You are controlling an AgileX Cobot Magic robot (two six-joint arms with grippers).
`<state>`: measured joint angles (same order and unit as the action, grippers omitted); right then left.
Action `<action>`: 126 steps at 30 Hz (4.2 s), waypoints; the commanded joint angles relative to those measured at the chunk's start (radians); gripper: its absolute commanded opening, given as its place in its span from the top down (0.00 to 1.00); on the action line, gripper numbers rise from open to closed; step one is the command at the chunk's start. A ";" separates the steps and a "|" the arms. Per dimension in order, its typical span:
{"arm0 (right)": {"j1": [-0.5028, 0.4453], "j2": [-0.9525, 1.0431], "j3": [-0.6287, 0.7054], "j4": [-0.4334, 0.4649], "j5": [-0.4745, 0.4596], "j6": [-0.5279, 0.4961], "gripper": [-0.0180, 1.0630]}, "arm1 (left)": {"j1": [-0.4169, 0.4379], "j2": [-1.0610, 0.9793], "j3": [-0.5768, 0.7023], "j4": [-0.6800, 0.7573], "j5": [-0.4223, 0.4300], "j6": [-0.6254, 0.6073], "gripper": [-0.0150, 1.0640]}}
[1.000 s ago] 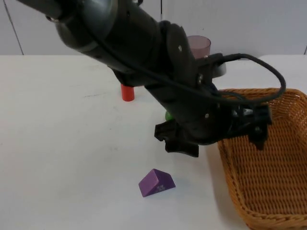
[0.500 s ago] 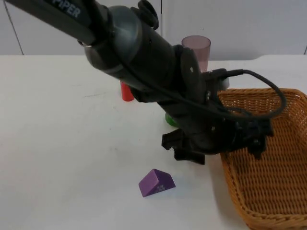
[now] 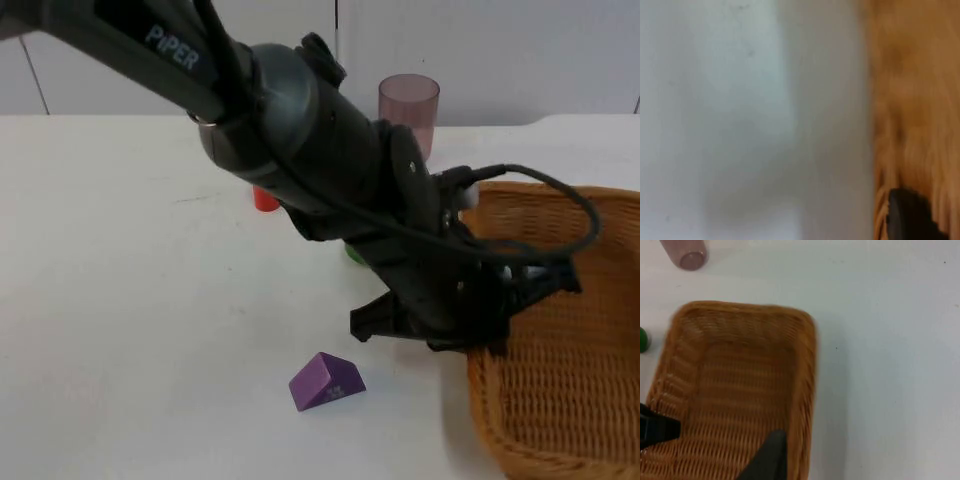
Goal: Pick up the basket with the left hand and place the triangular block into the basket with the right hand.
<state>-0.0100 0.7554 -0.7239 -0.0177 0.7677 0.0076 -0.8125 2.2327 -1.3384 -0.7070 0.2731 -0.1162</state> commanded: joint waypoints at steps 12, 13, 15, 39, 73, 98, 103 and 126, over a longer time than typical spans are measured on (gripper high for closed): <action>-0.005 -0.003 0.000 -0.002 -0.018 -0.002 0.01 | 0.012 -0.097 -0.013 -0.140 0.020 0.003 0.99; -0.005 -0.003 0.000 -0.002 -0.018 -0.002 0.01 | 0.024 -0.118 -0.013 -0.140 0.038 0.003 0.99; -0.005 -0.003 0.000 -0.002 -0.018 -0.002 0.01 | 0.035 -0.158 -0.013 -0.138 0.067 0.015 0.99; -0.005 -0.003 0.000 0.000 -0.018 -0.002 0.01 | 0.274 -0.481 0.341 -0.154 0.168 0.264 0.99; -0.003 -0.003 0.000 0.018 -0.033 -0.002 0.01 | 1.279 -0.771 0.588 -0.165 0.690 0.845 0.99; 0.446 0.473 -0.190 0.164 0.041 -0.475 0.05 | 1.279 -0.767 0.588 -0.128 0.715 0.834 0.99; 0.658 0.658 -0.286 0.124 -0.007 -0.610 0.06 | 1.279 -0.767 0.588 -0.128 0.715 0.834 0.99; 0.755 1.129 -0.422 0.124 -0.230 -0.929 0.06 | 1.279 -0.767 0.588 -0.104 0.727 0.818 0.99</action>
<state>0.7381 1.8749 -1.1341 0.1085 0.5624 -0.8954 0.4619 1.4760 -0.7496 -0.7938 0.9754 0.7085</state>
